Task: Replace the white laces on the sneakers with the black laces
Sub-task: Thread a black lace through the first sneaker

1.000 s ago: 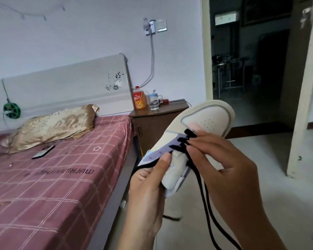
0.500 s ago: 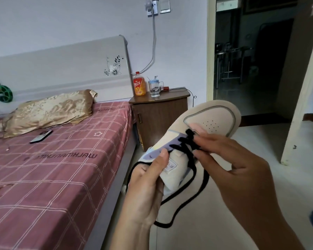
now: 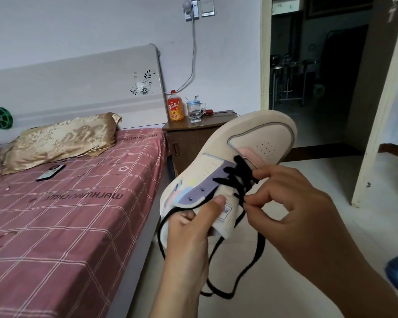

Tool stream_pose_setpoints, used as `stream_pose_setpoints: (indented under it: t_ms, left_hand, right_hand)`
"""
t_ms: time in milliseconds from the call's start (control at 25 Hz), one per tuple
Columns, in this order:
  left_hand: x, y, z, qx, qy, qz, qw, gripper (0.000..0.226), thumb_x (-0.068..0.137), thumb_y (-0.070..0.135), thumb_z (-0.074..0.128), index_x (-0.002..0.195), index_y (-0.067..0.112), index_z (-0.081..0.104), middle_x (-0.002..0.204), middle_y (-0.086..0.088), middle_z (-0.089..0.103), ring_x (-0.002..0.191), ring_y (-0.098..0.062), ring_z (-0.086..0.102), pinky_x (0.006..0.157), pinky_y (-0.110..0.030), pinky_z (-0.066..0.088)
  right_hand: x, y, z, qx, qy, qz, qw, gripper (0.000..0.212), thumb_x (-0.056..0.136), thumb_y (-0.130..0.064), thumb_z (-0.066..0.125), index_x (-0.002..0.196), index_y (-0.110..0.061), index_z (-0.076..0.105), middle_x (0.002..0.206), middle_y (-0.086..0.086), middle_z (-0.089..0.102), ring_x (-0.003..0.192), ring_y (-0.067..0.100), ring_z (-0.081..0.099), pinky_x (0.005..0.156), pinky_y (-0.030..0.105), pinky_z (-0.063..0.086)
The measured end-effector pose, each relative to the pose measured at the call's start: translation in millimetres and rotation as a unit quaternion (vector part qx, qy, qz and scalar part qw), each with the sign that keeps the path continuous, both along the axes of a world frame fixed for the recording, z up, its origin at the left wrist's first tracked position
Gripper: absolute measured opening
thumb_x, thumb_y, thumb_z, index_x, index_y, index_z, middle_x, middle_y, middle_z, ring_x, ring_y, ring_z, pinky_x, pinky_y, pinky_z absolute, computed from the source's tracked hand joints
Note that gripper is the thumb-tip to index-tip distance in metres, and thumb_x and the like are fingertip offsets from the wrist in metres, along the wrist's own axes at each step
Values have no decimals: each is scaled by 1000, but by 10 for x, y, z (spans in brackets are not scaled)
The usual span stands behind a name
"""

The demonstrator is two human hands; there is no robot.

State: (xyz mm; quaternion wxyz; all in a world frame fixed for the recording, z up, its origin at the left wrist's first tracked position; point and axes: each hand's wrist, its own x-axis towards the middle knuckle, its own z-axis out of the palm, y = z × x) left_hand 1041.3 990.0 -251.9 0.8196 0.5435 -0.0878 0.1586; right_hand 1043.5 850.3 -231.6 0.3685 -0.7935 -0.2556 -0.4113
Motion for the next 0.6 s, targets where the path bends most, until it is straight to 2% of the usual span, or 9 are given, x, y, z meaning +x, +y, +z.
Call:
stream_pose_setpoints:
  t_ms: [80,160,240,360,480,560,600]
  left_hand:
    - [-30,-25,2,35,-6,27,999,30,70,16,67,42,19,61,44,14,51,44,-1,49,49,-14,42]
    - [-37,-27,-7,46,-3,44,998,26,66,21,72,42,18,61,45,14,52,45,-1,49,50,-14,43]
    - [-37,-16,-20,49,-7,55,997,19,60,30,75,50,17,66,52,13,58,51,-2,55,54,-15,45]
    - [-23,-10,-34,41,-13,67,997,13,58,29,77,62,17,73,63,10,67,61,-4,63,60,-15,48]
    - [-29,-10,-54,14,-6,47,999,26,58,33,75,81,20,77,79,1,73,78,-13,68,70,-26,53]
    - [-35,-16,-54,11,-2,38,999,27,61,34,74,84,19,76,82,-1,72,81,-17,66,73,-32,50]
    - [-40,-25,-50,9,-2,33,999,26,62,33,74,83,18,75,81,-1,72,80,-16,66,71,-29,50]
  right_hand:
    - [-19,7,13,-2,-4,2,1000,8,70,-15,67,63,-12,63,71,-6,62,94,5,51,85,4,35]
    - [-35,12,9,0,-8,9,1000,7,71,-15,67,65,-12,65,71,-9,61,95,5,50,85,5,34]
    - [-35,15,-5,26,10,27,999,5,73,-16,67,69,-13,68,76,-12,61,96,1,50,85,4,36]
    - [-26,48,-58,92,33,40,994,3,74,-18,67,75,-16,69,86,-18,58,98,-5,49,84,0,35]
    - [2,126,-134,139,13,35,990,1,76,-16,67,77,-16,68,90,-16,59,99,-5,51,87,2,36]
    - [27,165,-176,161,-11,33,986,4,77,-13,68,79,-17,66,91,-17,60,100,-1,52,89,5,37]
    - [40,183,-199,162,-30,28,986,5,78,-13,68,80,-16,66,90,-17,60,101,1,52,90,6,38]
